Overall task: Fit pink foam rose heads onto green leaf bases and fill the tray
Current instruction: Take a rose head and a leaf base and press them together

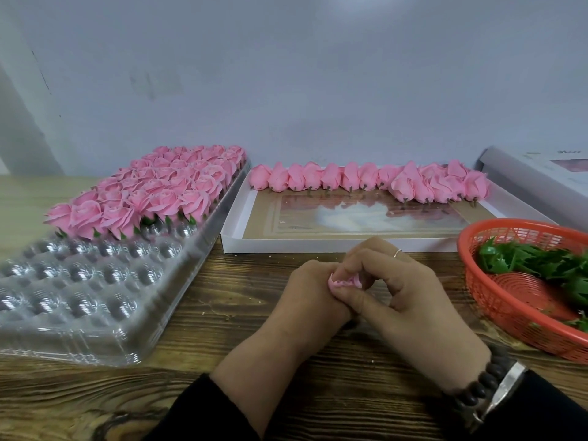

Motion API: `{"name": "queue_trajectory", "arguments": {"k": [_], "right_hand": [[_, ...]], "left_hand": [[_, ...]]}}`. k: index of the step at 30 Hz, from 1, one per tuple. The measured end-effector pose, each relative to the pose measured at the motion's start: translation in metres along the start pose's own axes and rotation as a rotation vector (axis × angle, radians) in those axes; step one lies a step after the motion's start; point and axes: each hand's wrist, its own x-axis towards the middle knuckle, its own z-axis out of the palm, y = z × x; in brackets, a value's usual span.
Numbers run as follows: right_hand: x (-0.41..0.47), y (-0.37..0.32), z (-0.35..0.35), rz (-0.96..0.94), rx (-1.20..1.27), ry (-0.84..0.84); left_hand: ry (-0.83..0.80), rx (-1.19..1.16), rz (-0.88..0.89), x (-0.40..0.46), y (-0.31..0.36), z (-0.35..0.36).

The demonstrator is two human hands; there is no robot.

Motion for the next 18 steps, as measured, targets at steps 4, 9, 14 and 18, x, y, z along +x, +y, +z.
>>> {"name": "queue_trajectory", "arguments": {"k": [4,9,14,18], "right_hand": [[-0.002,0.0,0.003,0.086,0.171,0.134],[0.005,0.007,-0.003,0.23,0.306,0.338],[0.009,0.001,0.013,0.237,0.327,0.325],[0.014,-0.005,0.025,0.221,0.216,0.306]], "left_hand": [[0.028,-0.092,0.058,0.001,-0.001,0.001],[0.066,-0.022,0.09,0.003,-0.005,0.007],[0.062,-0.039,0.116,0.006,-0.007,0.009],[0.086,0.04,0.085,0.007,-0.009,0.013]]}}
